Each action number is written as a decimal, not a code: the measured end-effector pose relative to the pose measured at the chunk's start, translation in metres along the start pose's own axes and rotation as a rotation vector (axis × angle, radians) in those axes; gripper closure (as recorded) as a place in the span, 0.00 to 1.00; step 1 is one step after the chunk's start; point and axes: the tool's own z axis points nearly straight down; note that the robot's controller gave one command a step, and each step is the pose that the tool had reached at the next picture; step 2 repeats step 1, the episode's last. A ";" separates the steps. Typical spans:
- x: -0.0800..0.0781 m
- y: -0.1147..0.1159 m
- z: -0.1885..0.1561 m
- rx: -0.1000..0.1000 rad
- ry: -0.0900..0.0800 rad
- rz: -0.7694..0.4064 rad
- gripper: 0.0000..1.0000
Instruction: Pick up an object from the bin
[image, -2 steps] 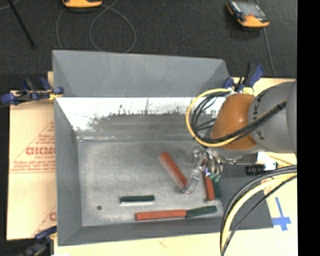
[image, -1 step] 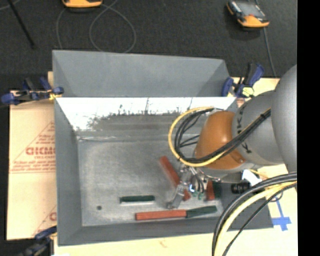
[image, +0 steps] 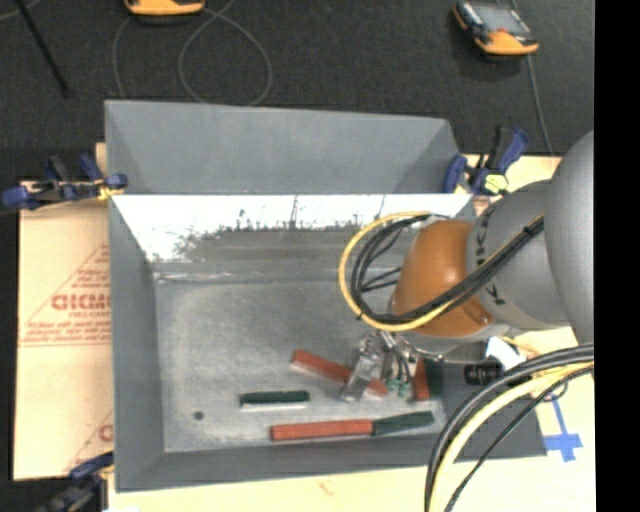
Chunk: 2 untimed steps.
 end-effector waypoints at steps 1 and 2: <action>-0.012 0.020 -0.176 -0.004 -0.007 -0.034 1.00; -0.012 0.020 -0.176 -0.004 -0.007 -0.034 1.00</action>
Offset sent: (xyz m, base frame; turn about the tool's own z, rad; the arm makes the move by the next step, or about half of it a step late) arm 0.0164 0.0139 0.1705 -0.0273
